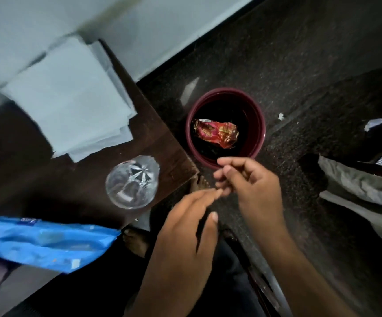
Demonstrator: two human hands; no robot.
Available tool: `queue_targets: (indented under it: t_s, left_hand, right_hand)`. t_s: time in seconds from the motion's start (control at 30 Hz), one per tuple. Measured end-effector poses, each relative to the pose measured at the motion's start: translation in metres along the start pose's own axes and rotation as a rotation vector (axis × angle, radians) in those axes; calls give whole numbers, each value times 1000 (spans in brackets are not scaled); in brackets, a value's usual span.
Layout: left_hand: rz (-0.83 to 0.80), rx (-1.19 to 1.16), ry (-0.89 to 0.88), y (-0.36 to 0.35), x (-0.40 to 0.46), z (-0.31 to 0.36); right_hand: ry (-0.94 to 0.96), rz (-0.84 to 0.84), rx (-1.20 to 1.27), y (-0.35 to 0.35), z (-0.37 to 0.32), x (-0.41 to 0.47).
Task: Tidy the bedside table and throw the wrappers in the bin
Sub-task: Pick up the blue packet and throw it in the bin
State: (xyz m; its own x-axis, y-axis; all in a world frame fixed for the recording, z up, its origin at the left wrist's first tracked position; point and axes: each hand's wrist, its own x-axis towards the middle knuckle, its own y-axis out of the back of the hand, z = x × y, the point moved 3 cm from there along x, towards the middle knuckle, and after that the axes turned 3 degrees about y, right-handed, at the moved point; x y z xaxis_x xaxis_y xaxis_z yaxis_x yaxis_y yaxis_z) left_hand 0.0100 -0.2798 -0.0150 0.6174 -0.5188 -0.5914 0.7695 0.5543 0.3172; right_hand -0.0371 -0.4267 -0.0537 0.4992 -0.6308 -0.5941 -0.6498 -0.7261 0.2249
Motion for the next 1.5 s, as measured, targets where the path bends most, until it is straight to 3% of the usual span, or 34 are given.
queue_targets:
  t_s: [0.17, 0.27, 0.37, 0.57, 0.63, 0.7, 0.77, 0.87, 1.03, 1.1, 1.2, 1.27, 1.37, 1.5]
  left_hand:
    - [172, -103, 102, 57, -70, -42]
    - [281, -135, 236, 88, -103, -80]
    - [399, -131, 340, 113, -125, -122]
    - [582, -513, 512, 142, -140, -190]
    - [626, -556, 537, 145, -136, -204]
    - [623, -599, 560, 145, -127, -217]
    - [581, -622, 565, 145, -116, -226]
    - [561, -694, 547, 144, -105, -229]
    - [746, -958, 486, 155, -108, -227]
    - [665, -1011, 475, 162, -112, -222]
    - [407, -1018, 415, 166, -118, -200]
    - [381, -1073, 386, 166, -117, -179]
    - [413, -1054, 289, 167, -111, -141]
    - [450, -953, 186, 168, -94, -91]
  right_hand:
    - [-127, -83, -243, -51, 23, -81]
    - [-230, -442, -564, -97, 42, -116]
    - [-43, -638, -716, -147, 39, -134]
    - [582, -508, -893, -240, 16, -142]
    - [588, -493, -1020, -261, 21, -131]
    - [422, -562, -1067, -279, 33, -121]
    - [264, -644, -991, -292, 46, -116]
    - [193, -637, -838, -299, 60, -116]
    - [49, -565, -482, -284, 58, -116]
    - [-28, -596, -270, -269, 46, -120]
    - [-112, -634, -50, -245, 24, -127]
    - [-133, -636, 55, -227, 8, -126]
    - [-66, -626, 121, -199, -19, -122]
    - [231, -470, 0, -158, -58, -112]
